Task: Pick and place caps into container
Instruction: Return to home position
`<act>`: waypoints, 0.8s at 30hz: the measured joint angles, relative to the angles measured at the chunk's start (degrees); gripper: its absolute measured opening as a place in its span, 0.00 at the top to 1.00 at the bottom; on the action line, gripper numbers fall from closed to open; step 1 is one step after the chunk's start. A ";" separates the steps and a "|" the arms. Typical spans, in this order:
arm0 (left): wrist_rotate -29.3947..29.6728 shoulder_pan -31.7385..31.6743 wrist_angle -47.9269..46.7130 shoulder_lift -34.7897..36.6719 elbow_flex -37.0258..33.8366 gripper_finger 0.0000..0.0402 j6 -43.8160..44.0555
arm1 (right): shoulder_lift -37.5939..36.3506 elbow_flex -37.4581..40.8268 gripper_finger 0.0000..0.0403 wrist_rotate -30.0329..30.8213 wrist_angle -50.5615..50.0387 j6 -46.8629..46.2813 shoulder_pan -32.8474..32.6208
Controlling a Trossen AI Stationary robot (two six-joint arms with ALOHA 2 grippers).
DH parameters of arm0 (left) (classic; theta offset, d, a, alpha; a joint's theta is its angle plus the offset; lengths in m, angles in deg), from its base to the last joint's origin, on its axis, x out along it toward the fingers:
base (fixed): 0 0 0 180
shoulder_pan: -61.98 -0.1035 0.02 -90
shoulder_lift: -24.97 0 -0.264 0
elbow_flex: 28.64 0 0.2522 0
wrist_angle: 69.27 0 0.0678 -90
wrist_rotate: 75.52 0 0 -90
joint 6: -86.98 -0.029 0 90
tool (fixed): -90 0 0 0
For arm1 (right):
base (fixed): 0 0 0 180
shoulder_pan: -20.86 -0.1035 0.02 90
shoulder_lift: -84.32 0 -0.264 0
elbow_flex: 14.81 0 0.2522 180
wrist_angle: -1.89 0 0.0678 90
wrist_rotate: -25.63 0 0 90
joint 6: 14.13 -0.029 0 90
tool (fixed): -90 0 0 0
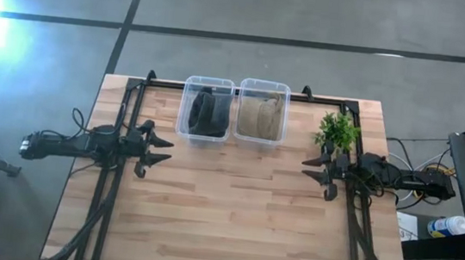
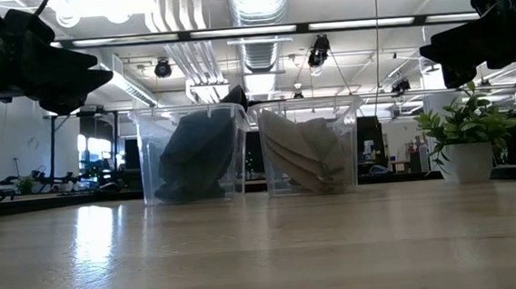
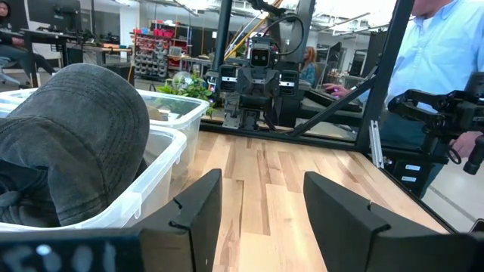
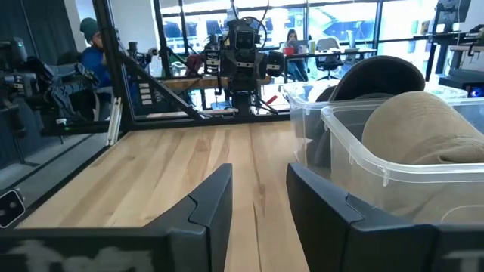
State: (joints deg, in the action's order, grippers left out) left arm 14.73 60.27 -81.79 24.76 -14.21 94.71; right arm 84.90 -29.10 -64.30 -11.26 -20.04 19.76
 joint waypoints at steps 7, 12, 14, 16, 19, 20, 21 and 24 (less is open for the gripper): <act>0.00 -0.01 0.02 0.01 0.00 0.55 0.02 | 0.00 0.00 0.70 0.00 0.00 0.04 0.00; 0.00 -0.02 0.02 0.01 0.00 0.55 0.01 | 0.00 0.00 0.68 0.00 0.00 0.03 0.00; 0.00 -0.02 0.02 0.00 0.00 0.55 0.02 | 0.00 0.00 0.68 0.00 0.00 -0.03 0.00; 0.00 -0.01 0.02 0.00 0.00 0.55 0.02 | 0.00 0.00 0.67 0.00 0.00 0.05 0.00; 0.00 -0.02 0.02 0.00 0.00 0.55 0.00 | 0.00 0.00 0.67 0.00 0.00 -0.04 0.00; 0.00 -0.02 0.02 0.02 0.00 0.55 0.02 | 0.00 0.00 0.68 0.00 0.00 0.05 0.00; 0.00 -0.02 0.02 0.02 0.00 0.55 0.00 | 0.00 0.00 0.68 0.00 0.00 0.05 0.00; 0.01 -0.02 0.02 0.00 0.00 0.55 0.01 | 0.00 0.00 0.69 0.00 0.00 0.00 0.00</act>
State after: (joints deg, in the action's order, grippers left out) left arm 14.74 60.25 -81.77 24.76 -14.21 94.72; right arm 84.90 -29.10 -64.30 -11.26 -20.04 19.76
